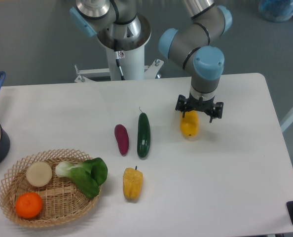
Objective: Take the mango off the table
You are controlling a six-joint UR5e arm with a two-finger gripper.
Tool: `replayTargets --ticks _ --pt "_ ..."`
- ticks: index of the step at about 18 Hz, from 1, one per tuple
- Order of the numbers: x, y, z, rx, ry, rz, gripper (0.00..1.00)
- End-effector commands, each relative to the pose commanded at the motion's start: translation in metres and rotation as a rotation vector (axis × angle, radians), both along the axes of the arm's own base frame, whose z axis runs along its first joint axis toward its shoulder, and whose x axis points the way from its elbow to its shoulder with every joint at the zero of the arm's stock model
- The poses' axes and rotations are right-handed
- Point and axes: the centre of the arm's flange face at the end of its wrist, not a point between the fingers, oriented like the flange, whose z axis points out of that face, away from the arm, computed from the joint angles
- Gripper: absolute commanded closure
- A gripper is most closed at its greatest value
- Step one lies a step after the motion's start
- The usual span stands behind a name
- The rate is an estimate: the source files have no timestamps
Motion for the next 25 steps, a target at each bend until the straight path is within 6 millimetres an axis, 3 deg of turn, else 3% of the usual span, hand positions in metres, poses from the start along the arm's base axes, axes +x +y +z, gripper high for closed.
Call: replayTargets --ticks 10,12,14,17,20,25 --pt "-0.006 0.016 -0.027 -0.014 -0.019 0.011 0.01" --pt "-0.005 0.017 -0.029 -0.017 -0.023 0.008 0.37" --pt "-0.005 0.018 -0.032 -0.019 -0.027 0.009 0.63" --pt "-0.005 0.017 -0.030 -0.019 -0.024 0.012 0.72" --pt "-0.010 0.020 -0.016 -0.004 0.001 0.015 0.78" --pt "-0.039 0.034 0.049 0.063 0.124 0.015 0.78"
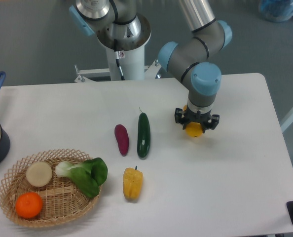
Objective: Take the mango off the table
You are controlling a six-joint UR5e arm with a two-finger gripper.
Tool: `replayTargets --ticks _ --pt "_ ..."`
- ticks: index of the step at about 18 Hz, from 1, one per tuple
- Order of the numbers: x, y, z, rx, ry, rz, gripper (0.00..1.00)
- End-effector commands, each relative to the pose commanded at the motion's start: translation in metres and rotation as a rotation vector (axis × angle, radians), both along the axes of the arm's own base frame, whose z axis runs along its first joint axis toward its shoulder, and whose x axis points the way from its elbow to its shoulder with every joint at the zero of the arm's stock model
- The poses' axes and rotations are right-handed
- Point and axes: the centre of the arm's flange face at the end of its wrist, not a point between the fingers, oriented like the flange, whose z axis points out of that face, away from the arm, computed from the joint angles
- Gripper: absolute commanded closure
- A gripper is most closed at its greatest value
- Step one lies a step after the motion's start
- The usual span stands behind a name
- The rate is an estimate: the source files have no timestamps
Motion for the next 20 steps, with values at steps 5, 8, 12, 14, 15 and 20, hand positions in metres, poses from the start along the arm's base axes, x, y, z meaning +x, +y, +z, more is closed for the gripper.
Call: replayTargets --ticks 5,8,12,14,15,20 --pt "-0.022 0.010 0.041 0.028 0.075 -0.002 0.79" --pt "-0.030 0.012 0.059 0.044 0.105 -0.007 0.79" --pt "-0.043 0.020 0.084 0.027 0.077 -0.011 0.78" --pt "-0.048 0.019 0.095 0.020 0.064 -0.026 0.78" --pt "-0.049 0.019 0.101 0.009 0.063 -0.074 0.78" --pt "-0.052 0.019 0.114 -0.020 0.024 -0.120 0.78"
